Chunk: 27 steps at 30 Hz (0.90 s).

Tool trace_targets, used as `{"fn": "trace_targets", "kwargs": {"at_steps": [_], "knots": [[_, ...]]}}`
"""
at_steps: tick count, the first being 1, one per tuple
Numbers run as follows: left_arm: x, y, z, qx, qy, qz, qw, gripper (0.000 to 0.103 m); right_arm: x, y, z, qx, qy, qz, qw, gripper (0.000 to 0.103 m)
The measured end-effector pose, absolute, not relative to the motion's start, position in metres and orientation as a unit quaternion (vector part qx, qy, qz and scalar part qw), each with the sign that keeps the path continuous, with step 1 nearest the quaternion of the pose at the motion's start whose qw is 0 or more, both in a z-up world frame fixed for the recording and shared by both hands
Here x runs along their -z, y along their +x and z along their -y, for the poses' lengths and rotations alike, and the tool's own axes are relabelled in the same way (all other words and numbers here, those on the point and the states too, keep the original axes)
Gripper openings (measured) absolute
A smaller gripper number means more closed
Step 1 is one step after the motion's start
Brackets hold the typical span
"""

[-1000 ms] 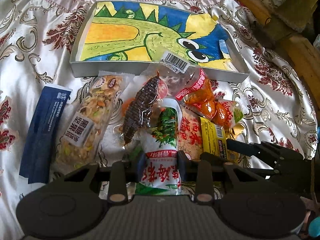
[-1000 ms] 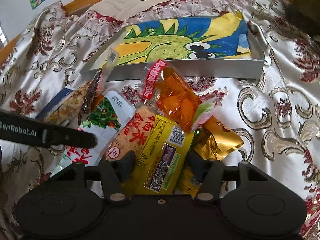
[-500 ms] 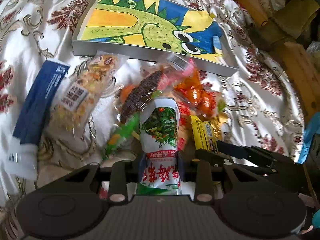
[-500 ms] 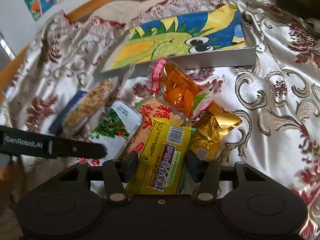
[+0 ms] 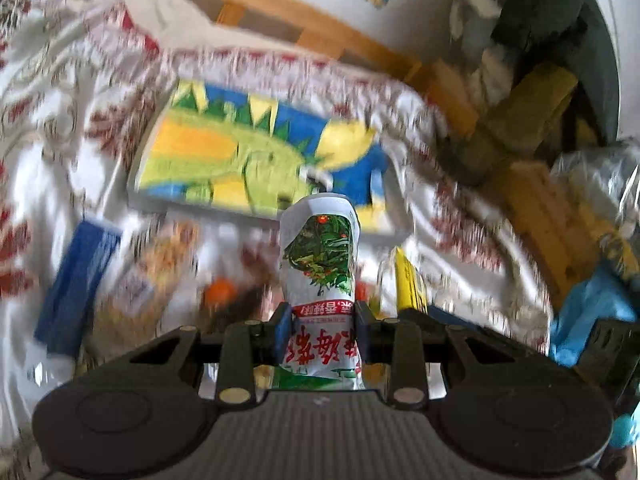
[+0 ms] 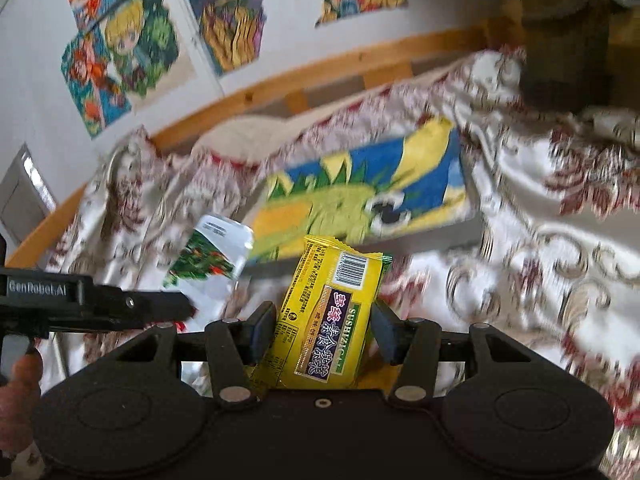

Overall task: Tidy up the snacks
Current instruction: 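Carry both packets into the dinosaur tray and open both tools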

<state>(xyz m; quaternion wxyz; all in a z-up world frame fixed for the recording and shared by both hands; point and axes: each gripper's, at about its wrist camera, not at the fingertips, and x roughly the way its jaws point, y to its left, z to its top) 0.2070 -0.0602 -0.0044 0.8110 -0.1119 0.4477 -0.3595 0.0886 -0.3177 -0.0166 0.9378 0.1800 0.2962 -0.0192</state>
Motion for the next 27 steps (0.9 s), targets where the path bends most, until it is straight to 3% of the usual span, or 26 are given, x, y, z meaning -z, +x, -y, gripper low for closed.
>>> {"fn": "trace_targets", "kwargs": {"at_steps": [6, 14, 27], "knots": [[-0.011, 0.253, 0.078, 0.319, -0.14, -0.38, 0.857, 0.036, 0.014, 0.121, 0.333, 0.046, 0.155, -0.242, 0.957, 0.054], [0.013, 0.323, 0.085, 0.243, -0.206, -0.339, 0.885, 0.036, 0.02, 0.186, 0.346, 0.07, 0.137, -0.201, 0.967, 0.054], [0.058, 0.375, 0.086, 0.186, -0.209, -0.356, 0.892, 0.036, 0.068, 0.281, 0.318, 0.061, 0.083, -0.268, 0.958, 0.054]]}}
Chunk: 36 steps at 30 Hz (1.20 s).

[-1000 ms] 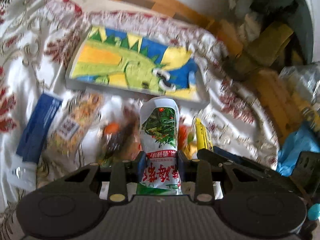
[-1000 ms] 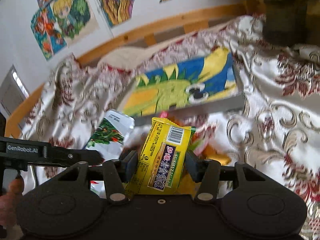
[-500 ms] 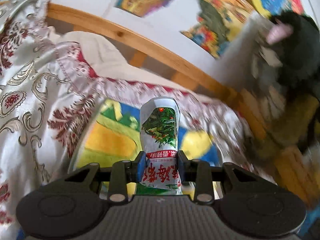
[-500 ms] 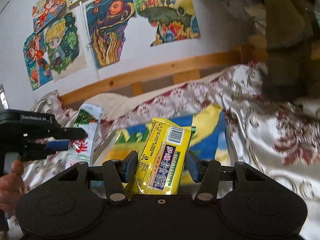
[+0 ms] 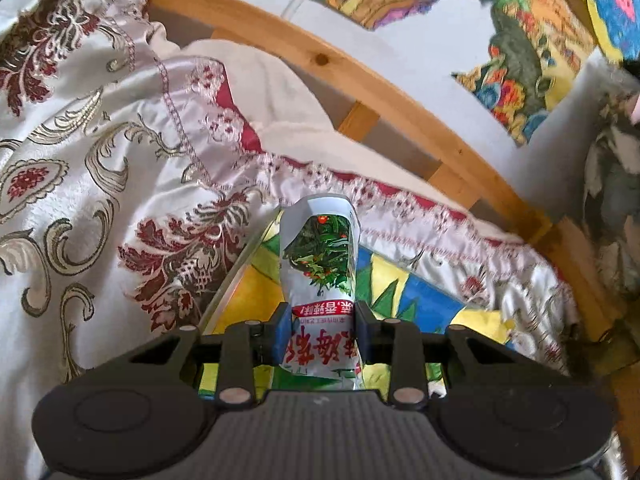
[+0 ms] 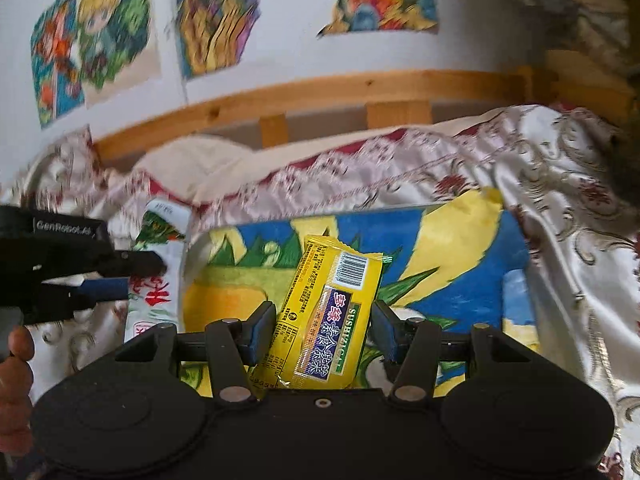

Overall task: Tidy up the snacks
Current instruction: 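Carry both packets into the dinosaur tray and open both tools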

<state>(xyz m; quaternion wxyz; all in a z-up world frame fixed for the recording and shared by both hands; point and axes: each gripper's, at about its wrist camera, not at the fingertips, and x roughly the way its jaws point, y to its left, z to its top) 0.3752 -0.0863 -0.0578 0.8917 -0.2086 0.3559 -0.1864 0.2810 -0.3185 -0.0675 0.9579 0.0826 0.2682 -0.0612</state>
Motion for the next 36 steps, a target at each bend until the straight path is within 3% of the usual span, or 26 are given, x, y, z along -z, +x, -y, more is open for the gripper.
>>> {"fn": "trace_targets", "kwargs": {"at_steps": [10, 14, 21, 28, 36], "knots": [[0.078, 0.376, 0.103, 0.188, -0.164, -0.392, 0.886, 0.037, 0.089, 0.297, 0.304, 0.065, 0.045, -0.336, 0.938, 0.055], [0.079, 0.373, 0.106, 0.187, -0.151, -0.389, 0.889, 0.042, 0.09, 0.297, 0.306, 0.069, 0.047, -0.341, 0.936, 0.055], [0.075, 0.37, 0.109, 0.186, -0.137, -0.396, 0.889, 0.048, 0.078, 0.288, 0.311, 0.074, 0.058, -0.327, 0.94, 0.065], [0.045, 0.349, 0.102, 0.192, -0.136, -0.376, 0.896, 0.072, 0.039, 0.25, 0.315, 0.094, 0.054, -0.264, 0.958, 0.083], [-0.013, 0.285, 0.084, 0.191, -0.079, -0.289, 0.935, 0.099, -0.012, 0.174, 0.317, 0.111, 0.046, -0.176, 0.977, 0.097]]}}
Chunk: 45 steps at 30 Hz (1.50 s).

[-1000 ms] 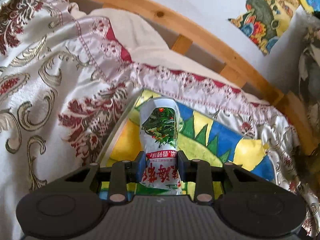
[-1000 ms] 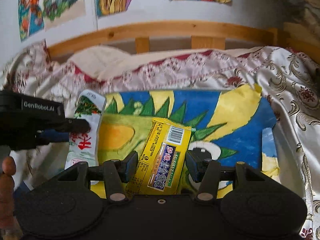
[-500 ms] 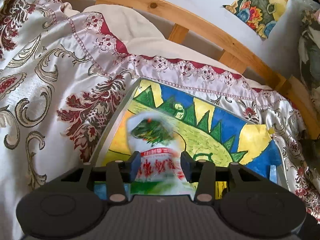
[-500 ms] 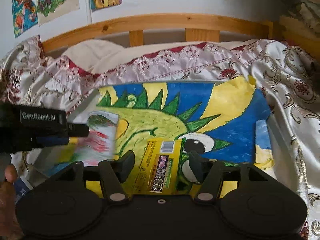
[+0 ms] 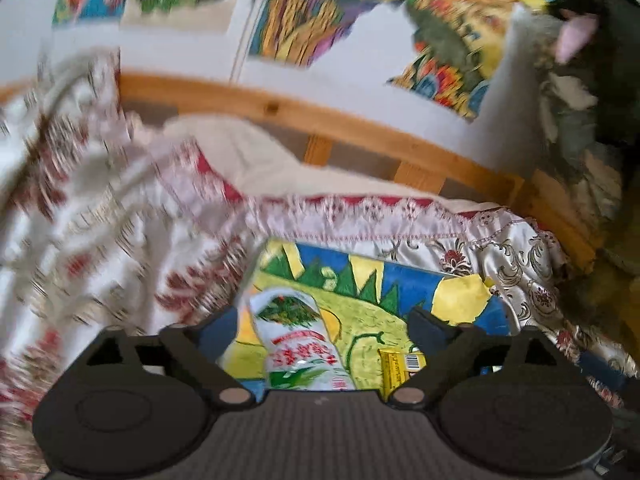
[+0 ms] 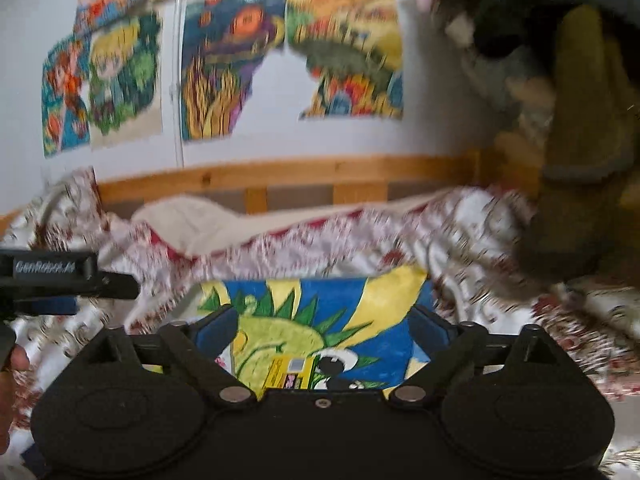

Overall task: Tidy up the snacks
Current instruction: 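Carry both packets into the dinosaur tray and open both tools, then lift both tools up away from the tray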

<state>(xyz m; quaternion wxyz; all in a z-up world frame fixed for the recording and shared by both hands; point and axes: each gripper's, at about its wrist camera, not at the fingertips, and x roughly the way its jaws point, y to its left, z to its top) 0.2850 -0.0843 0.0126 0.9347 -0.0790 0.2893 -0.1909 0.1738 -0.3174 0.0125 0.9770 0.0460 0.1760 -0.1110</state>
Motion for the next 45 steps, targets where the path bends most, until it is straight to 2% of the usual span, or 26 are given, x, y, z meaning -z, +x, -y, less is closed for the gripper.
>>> {"fn": "trace_targets", "kwargs": {"at_steps": [4, 8, 20, 30, 45], "knots": [[-0.029, 0.243, 0.071, 0.183, -0.055, -0.246, 0.95, 0.102, -0.029, 0.132, 0.311, 0.114, 0.037, -0.139, 0.983, 0.102], [-0.038, 0.196, 0.059, 0.189, -0.03, -0.225, 0.956, 0.102, -0.036, 0.093, 0.298, 0.11, 0.031, -0.122, 0.986, 0.102], [-0.037, 0.093, 0.013, 0.159, 0.001, -0.227, 0.961, 0.103, -0.029, -0.009, 0.253, 0.087, 0.024, -0.148, 0.985, 0.102], [-0.014, 0.064, 0.01, 0.141, 0.045, -0.298, 0.943, 0.103, -0.017, -0.047, 0.251, 0.113, 0.064, -0.198, 0.972, 0.102], [-0.004, 0.06, 0.016, 0.136, 0.076, -0.327, 0.932, 0.103, -0.008, -0.041, 0.251, 0.119, 0.07, -0.242, 0.96, 0.102]]}}
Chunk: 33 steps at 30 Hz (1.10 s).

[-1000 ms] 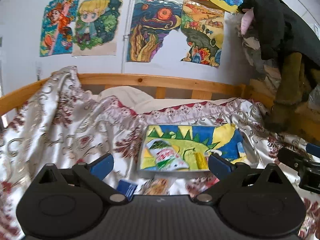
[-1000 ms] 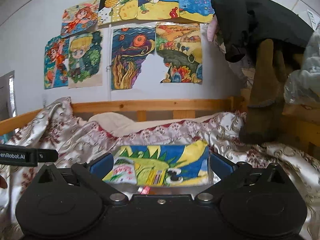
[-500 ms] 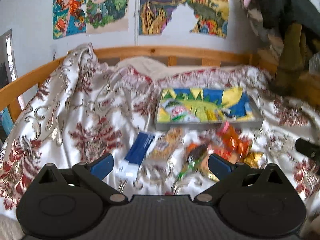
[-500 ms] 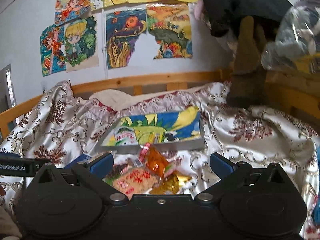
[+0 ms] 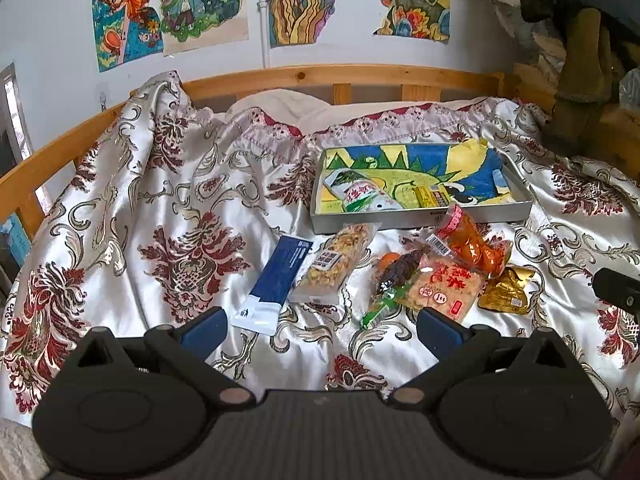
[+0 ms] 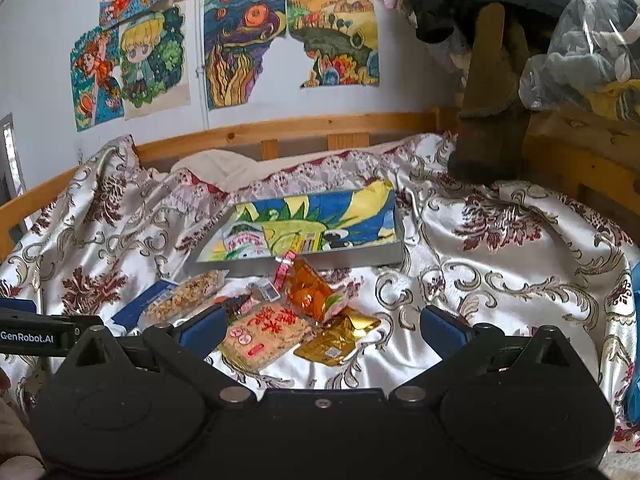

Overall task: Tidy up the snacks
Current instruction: 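Lift both tools up away from the tray, then move both tools down toward the remaining snack packets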

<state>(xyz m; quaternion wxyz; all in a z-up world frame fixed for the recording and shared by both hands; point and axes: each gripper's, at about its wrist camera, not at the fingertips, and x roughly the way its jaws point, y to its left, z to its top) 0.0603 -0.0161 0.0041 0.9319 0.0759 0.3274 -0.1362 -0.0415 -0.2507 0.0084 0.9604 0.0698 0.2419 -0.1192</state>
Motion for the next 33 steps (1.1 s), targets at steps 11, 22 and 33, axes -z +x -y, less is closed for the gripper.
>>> {"fn": "trace_targets", "kwargs": {"at_steps": [11, 22, 33], "knots": [[0.001, 0.085, 0.017, 0.136, 0.073, -0.386, 0.91, 0.103, 0.0, -0.019, 0.255, 0.101, 0.079, -0.3, 0.945, 0.102], [0.014, 0.134, 0.04, 0.211, 0.082, -0.42, 0.879, 0.103, 0.015, 0.032, 0.288, 0.04, 0.158, -0.372, 0.914, 0.102], [0.051, 0.184, 0.084, 0.317, 0.137, -0.415, 0.842, 0.103, 0.052, 0.092, 0.341, 0.016, 0.276, -0.414, 0.867, 0.096]]}}
